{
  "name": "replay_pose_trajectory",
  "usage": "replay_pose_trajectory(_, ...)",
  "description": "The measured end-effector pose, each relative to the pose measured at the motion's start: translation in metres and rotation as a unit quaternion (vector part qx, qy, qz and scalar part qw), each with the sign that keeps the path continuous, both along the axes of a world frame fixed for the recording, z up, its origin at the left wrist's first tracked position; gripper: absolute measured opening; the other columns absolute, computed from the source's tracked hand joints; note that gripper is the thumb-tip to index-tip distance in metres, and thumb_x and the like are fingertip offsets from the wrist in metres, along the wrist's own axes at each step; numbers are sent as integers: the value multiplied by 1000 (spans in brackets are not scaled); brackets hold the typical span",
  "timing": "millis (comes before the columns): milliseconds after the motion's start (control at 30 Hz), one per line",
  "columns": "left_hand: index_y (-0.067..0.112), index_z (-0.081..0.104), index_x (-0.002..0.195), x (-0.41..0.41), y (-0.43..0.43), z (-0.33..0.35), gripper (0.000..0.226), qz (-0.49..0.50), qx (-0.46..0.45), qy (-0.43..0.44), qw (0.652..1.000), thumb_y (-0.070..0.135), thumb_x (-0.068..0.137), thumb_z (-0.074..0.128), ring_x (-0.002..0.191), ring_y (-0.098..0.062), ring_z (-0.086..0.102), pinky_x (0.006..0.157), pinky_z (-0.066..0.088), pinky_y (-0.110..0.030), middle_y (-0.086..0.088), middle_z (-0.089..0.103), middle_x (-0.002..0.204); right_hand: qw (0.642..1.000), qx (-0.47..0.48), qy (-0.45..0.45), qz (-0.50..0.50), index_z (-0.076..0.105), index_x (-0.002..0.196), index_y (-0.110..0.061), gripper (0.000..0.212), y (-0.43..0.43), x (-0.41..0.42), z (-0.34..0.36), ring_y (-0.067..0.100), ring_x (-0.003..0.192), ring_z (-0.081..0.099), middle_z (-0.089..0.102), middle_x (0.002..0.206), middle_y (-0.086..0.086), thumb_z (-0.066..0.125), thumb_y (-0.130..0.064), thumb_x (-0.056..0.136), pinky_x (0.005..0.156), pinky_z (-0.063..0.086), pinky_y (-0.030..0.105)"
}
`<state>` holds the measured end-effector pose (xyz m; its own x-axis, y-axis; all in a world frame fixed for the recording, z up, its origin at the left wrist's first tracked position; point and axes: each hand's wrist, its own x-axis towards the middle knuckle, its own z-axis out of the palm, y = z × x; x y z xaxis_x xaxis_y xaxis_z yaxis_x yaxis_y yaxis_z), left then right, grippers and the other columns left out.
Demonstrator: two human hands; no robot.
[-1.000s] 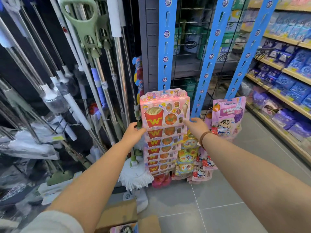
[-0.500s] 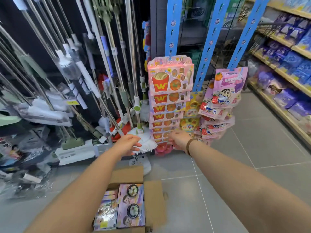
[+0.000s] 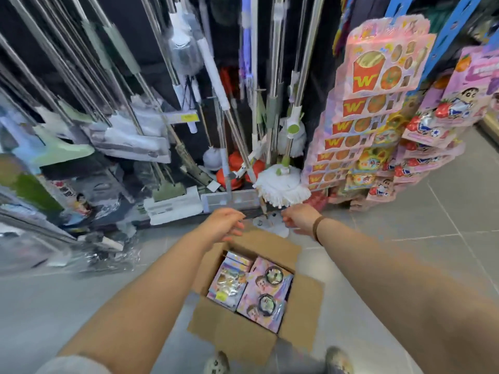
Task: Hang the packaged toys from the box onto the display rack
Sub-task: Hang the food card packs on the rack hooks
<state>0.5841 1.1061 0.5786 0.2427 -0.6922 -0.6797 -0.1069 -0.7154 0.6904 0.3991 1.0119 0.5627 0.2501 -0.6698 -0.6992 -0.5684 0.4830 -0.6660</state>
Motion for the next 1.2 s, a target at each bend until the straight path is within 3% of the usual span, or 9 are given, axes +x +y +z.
replay_pose_trajectory(100,18,56,102,38,13,-14,15,-14,19,-13,1000,28,96,49,76,-15,62,76,49,-31,-2,64,87,1000,19,2,-17,49,74,-19,25,24,39,-16,8,63,47,50,74,-3,43,-12,97,78,42,32)
replay_pose_trajectory(233,17,55,98,74,27,-45,11,-12,41,-12,999,26,95,49,70,-13,60,59,45,-23,-4,63,88,996,72,11,-42,50,104,-13,14,49,78,-51,14,72,51,53,78,-1,43,-24,99,76,46,29)
replay_pose_trajectory(367,17,57,98,88,34,-106,13,-20,63,-6,998,25,94,47,72,-13,60,67,45,-25,-2,62,85,998,48,40,3,54,78,-16,20,52,95,-115,15,77,59,61,89,4,49,-25,95,77,44,31)
replay_pose_trajectory(500,19,56,96,92,37,-198,11,-6,69,-10,998,25,95,47,71,-12,58,62,44,-25,-1,60,82,998,37,48,6,50,71,-16,22,58,102,-202,22,79,56,58,84,8,52,-17,93,72,45,32)
replay_pose_trajectory(700,16,52,96,94,39,-360,8,1,88,-9,996,21,95,45,66,-12,56,55,40,-22,-3,60,79,995,-46,79,30,63,88,-12,15,69,112,-355,22,79,54,58,80,9,50,-20,91,72,48,34)
replay_pose_trajectory(767,15,52,92,99,33,-415,8,-2,80,-19,997,20,94,46,65,-12,56,51,35,-22,-4,60,78,996,-45,67,27,66,99,-12,15,66,114,-406,18,71,54,56,72,3,54,-17,91,72,50,26)
replay_pose_trajectory(900,15,54,84,103,23,-512,12,1,51,-31,998,15,93,47,61,-15,53,46,39,-19,-4,56,72,994,-93,51,25,62,112,-8,24,59,119,-498,7,56,47,55,77,-1,57,-9,89,39,35,4)
replay_pose_trajectory(1067,22,50,72,96,20,-586,18,-1,28,-20,999,19,90,50,68,-19,41,54,29,-25,-8,46,75,979,-194,38,55,61,116,-6,27,51,125,-565,13,74,52,57,98,2,57,-6,89,61,39,8)
replay_pose_trajectory(1200,24,55,93,95,24,-598,4,22,32,-2,999,24,92,51,72,-14,52,60,39,-25,0,54,87,941,-263,121,177,58,125,-11,36,42,131,-582,21,104,56,57,123,10,60,-19,90,84,41,22)
